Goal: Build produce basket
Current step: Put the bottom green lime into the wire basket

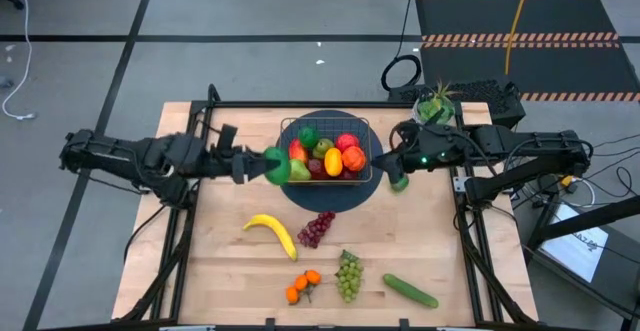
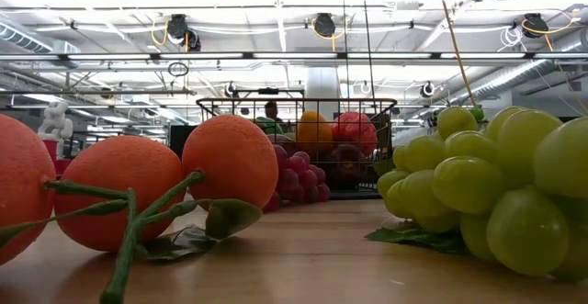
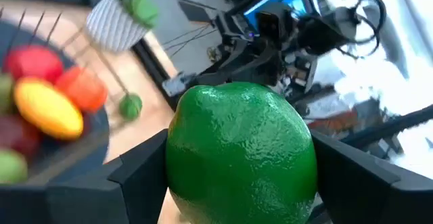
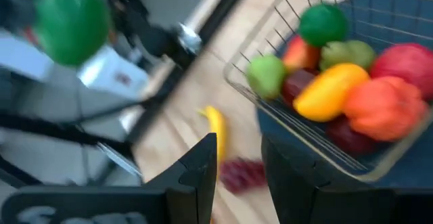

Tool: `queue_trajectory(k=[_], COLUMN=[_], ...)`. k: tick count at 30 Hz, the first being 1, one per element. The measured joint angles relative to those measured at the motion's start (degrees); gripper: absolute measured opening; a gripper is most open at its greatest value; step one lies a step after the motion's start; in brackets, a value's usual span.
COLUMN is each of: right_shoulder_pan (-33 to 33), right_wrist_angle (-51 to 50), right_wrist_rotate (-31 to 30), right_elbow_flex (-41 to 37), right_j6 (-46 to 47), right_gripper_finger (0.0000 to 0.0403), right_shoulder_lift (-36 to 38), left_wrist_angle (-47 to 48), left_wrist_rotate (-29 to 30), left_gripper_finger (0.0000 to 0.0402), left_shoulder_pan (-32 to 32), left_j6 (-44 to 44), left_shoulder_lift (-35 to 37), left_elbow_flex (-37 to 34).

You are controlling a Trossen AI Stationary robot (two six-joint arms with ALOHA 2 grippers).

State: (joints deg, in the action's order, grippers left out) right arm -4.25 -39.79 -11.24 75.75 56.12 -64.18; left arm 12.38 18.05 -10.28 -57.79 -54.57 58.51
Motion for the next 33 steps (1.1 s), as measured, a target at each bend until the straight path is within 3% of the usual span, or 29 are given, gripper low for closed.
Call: queue_trajectory(k=[8, 14, 26, 30, 33], right_shoulder_pan=[-0.50, -1.10, -4.91, -6.05, -7.24], right_wrist_angle=[8.05, 10.78, 24.90, 29.43, 30.58], right_wrist_rotate=[-3.74, -3.76, -3.94, -4.14, -6.32], right_elbow_flex=[0.00, 0.00, -0.02, -0.02, -0.02], right_j6=[8.37, 14.09, 15.23, 15.23, 15.18], right_gripper_finger=[0.0109, 0.0109, 0.0109, 0.0109, 0.0109], right_shoulder_lift=[-2.25, -5.02, -10.66, -11.71, -11.76], left_wrist_angle=[-0.58, -3.47, -2.13, -2.24, -1.17], left_wrist_rotate=[-12.61, -18.91, -17.60, -15.64, -14.45], left_gripper_finger=[0.0310, 0.0310, 0.0310, 0.0310, 0.0310], left_shoulder_pan=[12.14, 16.47, 15.77, 15.86, 16.14], left_j6=[18.64, 30.14, 72.78, 76.36, 71.25], left_shoulder_lift=[-2.64, -5.03, -6.56, -7.18, -7.52], left_elbow_flex=[-0.01, -0.01, 0.01, 0.02, -0.01])
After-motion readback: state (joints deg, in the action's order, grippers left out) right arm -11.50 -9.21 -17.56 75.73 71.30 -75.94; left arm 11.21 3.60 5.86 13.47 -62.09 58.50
